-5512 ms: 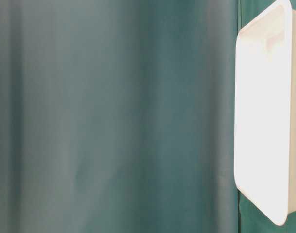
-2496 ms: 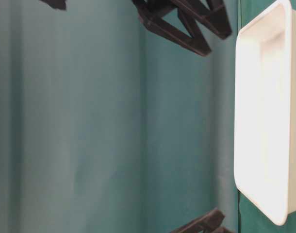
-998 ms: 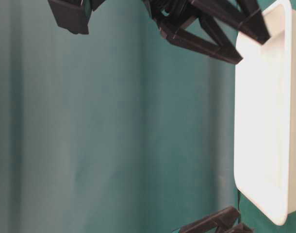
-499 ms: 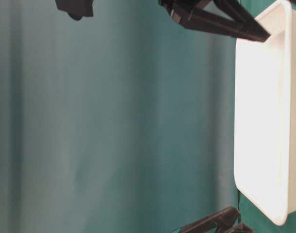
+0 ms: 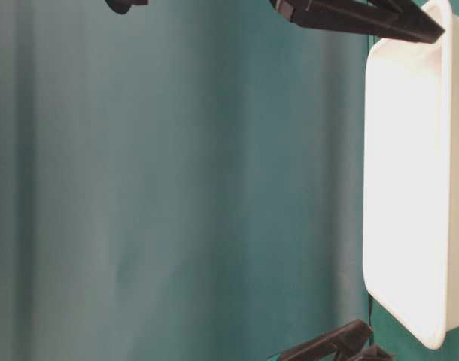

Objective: Put the tape alternately from left to right into the white case.
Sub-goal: 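Move the right gripper over the black tape roll, then lower the right gripper and grasp the black tape roll by its rim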

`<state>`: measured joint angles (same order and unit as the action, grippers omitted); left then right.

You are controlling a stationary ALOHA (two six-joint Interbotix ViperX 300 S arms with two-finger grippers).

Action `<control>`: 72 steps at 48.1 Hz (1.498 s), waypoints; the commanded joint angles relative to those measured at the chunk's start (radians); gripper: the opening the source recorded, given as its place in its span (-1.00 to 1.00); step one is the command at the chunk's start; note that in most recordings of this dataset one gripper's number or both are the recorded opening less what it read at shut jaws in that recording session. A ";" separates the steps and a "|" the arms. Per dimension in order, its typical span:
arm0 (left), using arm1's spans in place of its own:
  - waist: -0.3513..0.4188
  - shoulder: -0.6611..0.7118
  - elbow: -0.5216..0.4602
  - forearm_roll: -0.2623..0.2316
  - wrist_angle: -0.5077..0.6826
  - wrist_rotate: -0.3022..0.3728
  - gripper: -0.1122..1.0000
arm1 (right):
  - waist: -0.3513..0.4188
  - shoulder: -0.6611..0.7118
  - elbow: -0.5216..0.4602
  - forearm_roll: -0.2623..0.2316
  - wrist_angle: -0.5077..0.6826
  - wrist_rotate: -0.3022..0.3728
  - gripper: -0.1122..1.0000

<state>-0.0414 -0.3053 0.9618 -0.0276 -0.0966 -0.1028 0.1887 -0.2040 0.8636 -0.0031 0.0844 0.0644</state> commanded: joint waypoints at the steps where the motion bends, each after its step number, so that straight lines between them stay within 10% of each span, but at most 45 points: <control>1: -0.003 -0.011 -0.015 0.000 -0.005 -0.002 0.93 | 0.003 -0.023 -0.009 -0.002 0.006 0.002 0.72; 72: -0.003 -0.008 -0.008 0.000 -0.006 0.000 0.93 | 0.084 0.009 0.072 -0.005 0.123 0.146 0.72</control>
<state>-0.0414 -0.3053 0.9618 -0.0276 -0.0966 -0.1028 0.2684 -0.1979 0.9495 -0.0061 0.2132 0.2086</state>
